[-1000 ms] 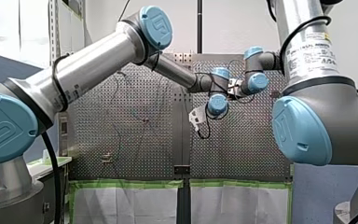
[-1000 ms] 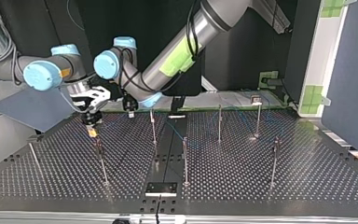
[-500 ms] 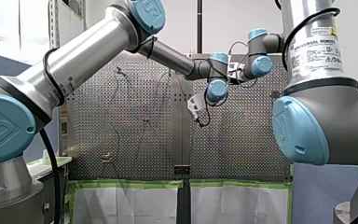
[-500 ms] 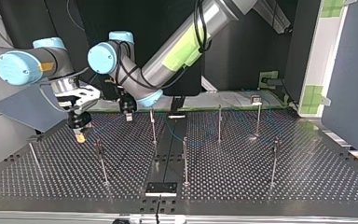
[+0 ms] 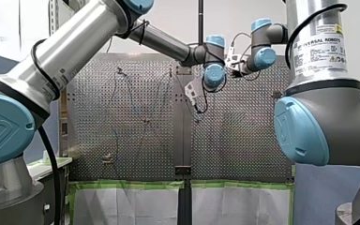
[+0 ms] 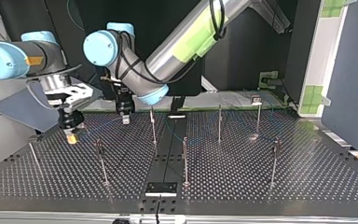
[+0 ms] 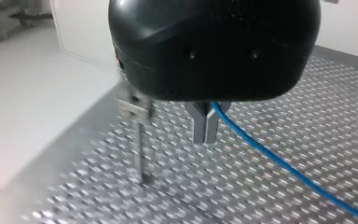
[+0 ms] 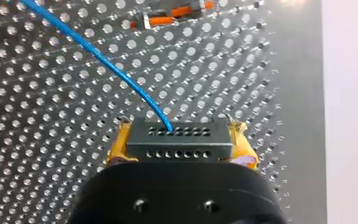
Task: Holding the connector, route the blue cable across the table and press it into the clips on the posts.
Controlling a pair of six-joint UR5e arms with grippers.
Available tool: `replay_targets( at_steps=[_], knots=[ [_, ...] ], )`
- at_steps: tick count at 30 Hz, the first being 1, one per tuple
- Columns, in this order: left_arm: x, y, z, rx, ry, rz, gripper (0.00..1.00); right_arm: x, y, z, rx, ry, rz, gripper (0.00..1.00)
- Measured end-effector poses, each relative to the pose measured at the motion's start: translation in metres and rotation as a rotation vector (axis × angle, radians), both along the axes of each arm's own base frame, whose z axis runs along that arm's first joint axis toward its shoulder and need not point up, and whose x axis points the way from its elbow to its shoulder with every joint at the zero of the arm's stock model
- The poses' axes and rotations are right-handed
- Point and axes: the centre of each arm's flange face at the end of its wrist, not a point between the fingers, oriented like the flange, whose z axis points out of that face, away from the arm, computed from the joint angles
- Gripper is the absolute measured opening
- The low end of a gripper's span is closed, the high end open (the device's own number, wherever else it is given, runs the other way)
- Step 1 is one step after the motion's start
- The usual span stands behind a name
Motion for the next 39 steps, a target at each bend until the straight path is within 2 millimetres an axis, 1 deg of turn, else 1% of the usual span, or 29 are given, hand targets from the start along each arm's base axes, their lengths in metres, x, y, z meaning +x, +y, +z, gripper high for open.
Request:
replay_targets(
  at_steps=[4,9,11,14,18,21,29,39],
  knots=[
    [0.001,0.001,0.024,-0.009,-0.042,-0.018,0.00,-0.002,0.000,0.002,-0.003,-0.001,0.001,0.00],
    [0.009,-0.001,0.043,-0.006,-0.091,-0.048,0.00,-0.005,-0.002,0.003,-0.004,-0.002,0.000,0.00],
    [0.014,-0.001,0.044,0.006,-0.098,-0.055,0.00,-0.006,-0.003,0.004,-0.007,-0.003,0.000,0.00],
    [0.024,0.002,0.038,0.028,-0.096,-0.066,0.00,-0.009,-0.006,0.007,-0.013,-0.009,0.005,0.00],
    [0.044,0.012,0.029,0.056,-0.091,-0.073,0.00,-0.011,-0.011,0.015,-0.023,-0.020,0.018,0.00],
    [0.052,0.016,0.028,0.064,-0.094,-0.085,0.00,-0.013,-0.014,0.020,-0.027,-0.030,0.025,0.00],
    [0.055,0.011,0.030,0.069,-0.119,-0.143,0.00,-0.019,-0.023,0.027,-0.029,-0.043,0.041,0.00],
    [0.061,0.001,0.038,0.023,-0.190,-0.219,0.00,-0.019,-0.024,0.031,-0.026,-0.043,0.045,0.00]
  ],
)
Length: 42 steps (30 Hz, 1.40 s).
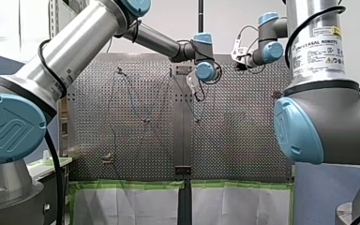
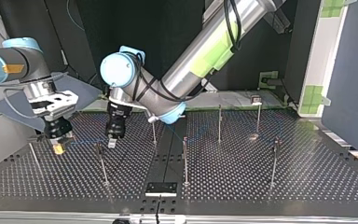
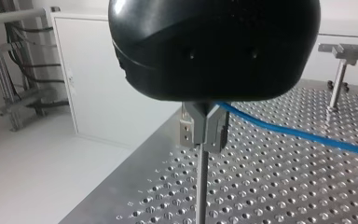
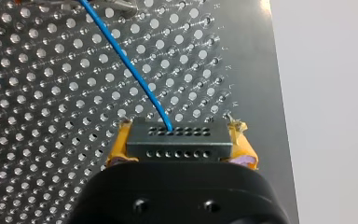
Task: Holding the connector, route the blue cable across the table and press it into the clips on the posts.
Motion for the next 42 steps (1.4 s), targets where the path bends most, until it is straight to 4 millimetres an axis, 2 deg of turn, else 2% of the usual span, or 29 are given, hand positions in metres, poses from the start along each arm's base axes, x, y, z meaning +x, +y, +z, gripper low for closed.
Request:
replay_targets(
  at_steps=[5,9,13,22,31,32,33,34,35,36,37,38,39,40,42],
  knots=[
    [0.005,-0.001,-0.006,-0.006,-0.001,-0.025,0.00,0.000,-0.001,-0.001,0.003,-0.001,-0.001,0.00],
    [0.016,-0.003,-0.025,0.001,0.008,-0.031,0.00,-0.001,-0.003,-0.003,0.006,-0.001,-0.004,0.00],
    [0.026,-0.001,-0.031,-0.008,-0.003,-0.024,0.00,-0.002,-0.005,-0.007,0.010,-0.001,-0.007,0.00],
    [0.046,0.007,-0.014,-0.042,-0.055,-0.016,0.00,-0.005,-0.013,-0.017,0.017,0.005,-0.001,0.00],
    [0.051,0.009,-0.004,-0.053,-0.071,-0.013,0.00,-0.015,-0.024,-0.018,0.012,0.007,0.003,0.00],
    [0.051,0.009,-0.004,-0.052,-0.069,-0.011,0.06,-0.017,-0.025,-0.019,0.012,0.007,0.001,0.00],
    [0.051,0.010,-0.004,-0.049,-0.065,-0.008,0.16,-0.018,-0.025,-0.019,0.012,0.008,0.000,0.00],
    [0.051,0.010,-0.005,-0.047,-0.061,-0.006,0.16,-0.019,-0.026,-0.019,0.011,0.008,-0.002,0.00],
    [0.050,0.010,-0.005,-0.043,-0.057,-0.002,0.25,-0.020,-0.026,-0.019,0.011,0.009,-0.003,0.00],
    [0.048,0.010,-0.006,-0.037,-0.050,0.003,0.43,-0.021,-0.027,-0.019,0.010,0.010,-0.005,0.00],
    [0.047,0.010,-0.007,-0.032,-0.045,0.007,0.43,-0.022,-0.027,-0.019,0.010,0.011,-0.006,0.00],
    [0.046,0.009,-0.008,-0.026,-0.040,0.011,0.62,-0.022,-0.027,-0.019,0.009,0.012,-0.007,0.00],
    [0.044,0.009,-0.009,-0.018,-0.033,0.015,0.73,-0.022,-0.028,-0.019,0.009,0.013,-0.008,0.00],
    [0.042,0.008,-0.010,-0.013,-0.027,0.018,0.73,-0.023,-0.028,-0.019,0.008,0.013,-0.008,0.00],
    [0.037,0.006,-0.012,-0.001,-0.014,0.023,1.00,-0.023,-0.028,-0.019,0.008,0.014,-0.008,0.00]
  ],
)
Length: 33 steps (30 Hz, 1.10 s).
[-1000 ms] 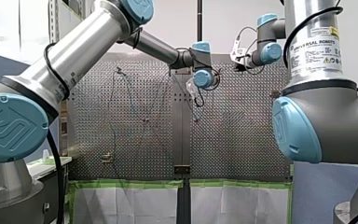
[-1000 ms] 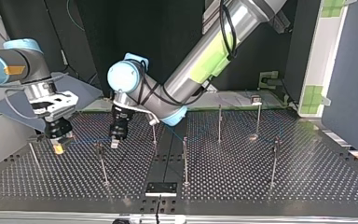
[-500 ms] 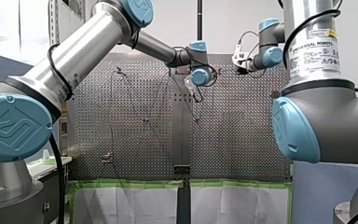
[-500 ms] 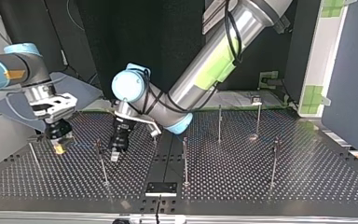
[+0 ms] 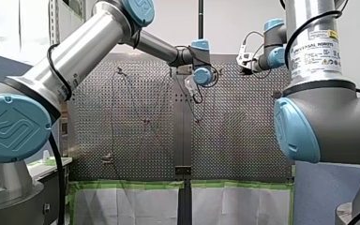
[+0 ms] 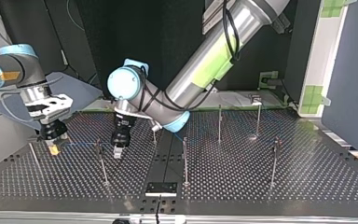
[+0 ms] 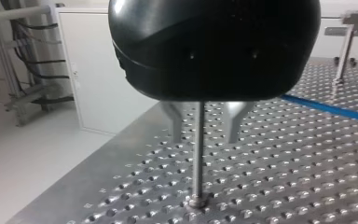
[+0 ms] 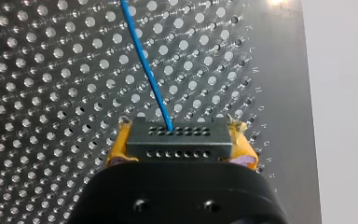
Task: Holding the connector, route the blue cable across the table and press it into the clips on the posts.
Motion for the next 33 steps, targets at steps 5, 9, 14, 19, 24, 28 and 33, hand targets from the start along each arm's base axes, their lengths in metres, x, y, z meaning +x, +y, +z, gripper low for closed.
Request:
replay_targets(
  at_steps=[5,9,14,19,24,28,33],
  knots=[
    [-0.010,-0.003,-0.005,0.032,0.033,0.014,1.00,0.000,0.000,0.000,-0.001,0.002,0.000,0.00],
    [-0.019,-0.006,-0.009,0.055,0.060,0.021,1.00,0.001,0.001,0.000,0.000,0.002,0.002,0.00],
    [-0.029,-0.006,-0.013,0.072,0.099,0.044,1.00,0.002,0.001,0.000,0.000,0.002,0.003,0.00],
    [-0.046,-0.006,-0.015,0.085,0.139,0.060,1.00,0.001,0.001,0.000,0.000,0.003,0.002,0.00],
    [-0.066,-0.001,-0.011,0.106,0.171,0.078,1.00,0.001,0.000,0.000,-0.001,0.003,0.000,0.00],
    [-0.081,0.003,-0.007,0.126,0.191,0.078,1.00,0.000,0.000,0.000,-0.002,0.004,-0.002,0.00],
    [-0.109,0.007,0.000,0.151,0.221,0.076,1.00,0.000,0.000,0.000,-0.002,0.005,-0.002,0.00]
  ],
)
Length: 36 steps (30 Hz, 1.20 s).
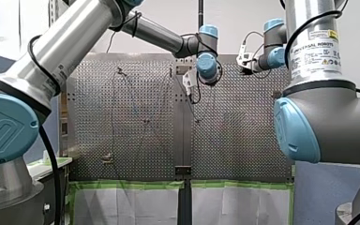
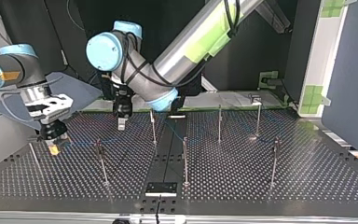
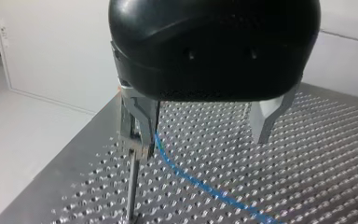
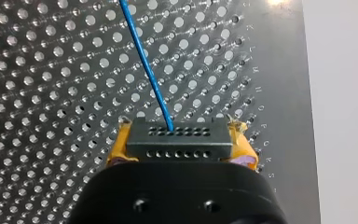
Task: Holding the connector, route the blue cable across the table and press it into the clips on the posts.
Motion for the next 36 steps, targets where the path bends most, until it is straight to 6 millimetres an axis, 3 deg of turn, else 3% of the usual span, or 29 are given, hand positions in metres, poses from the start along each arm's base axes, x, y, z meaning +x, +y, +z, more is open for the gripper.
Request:
replay_targets(
  at_steps=[12,18,36],
  knots=[
    [-0.081,-0.007,0.025,-0.064,-0.008,-0.040,1.00,-0.001,-0.001,-0.001,0.001,-0.001,-0.004,0.00],
    [-0.111,-0.007,0.038,-0.128,-0.031,-0.060,1.00,0.000,-0.001,-0.001,0.002,-0.001,-0.002,0.00],
    [-0.141,0.037,0.075,-0.329,-0.117,-0.039,1.00,0.010,0.004,-0.002,0.004,0.000,0.017,0.00]
  ],
)
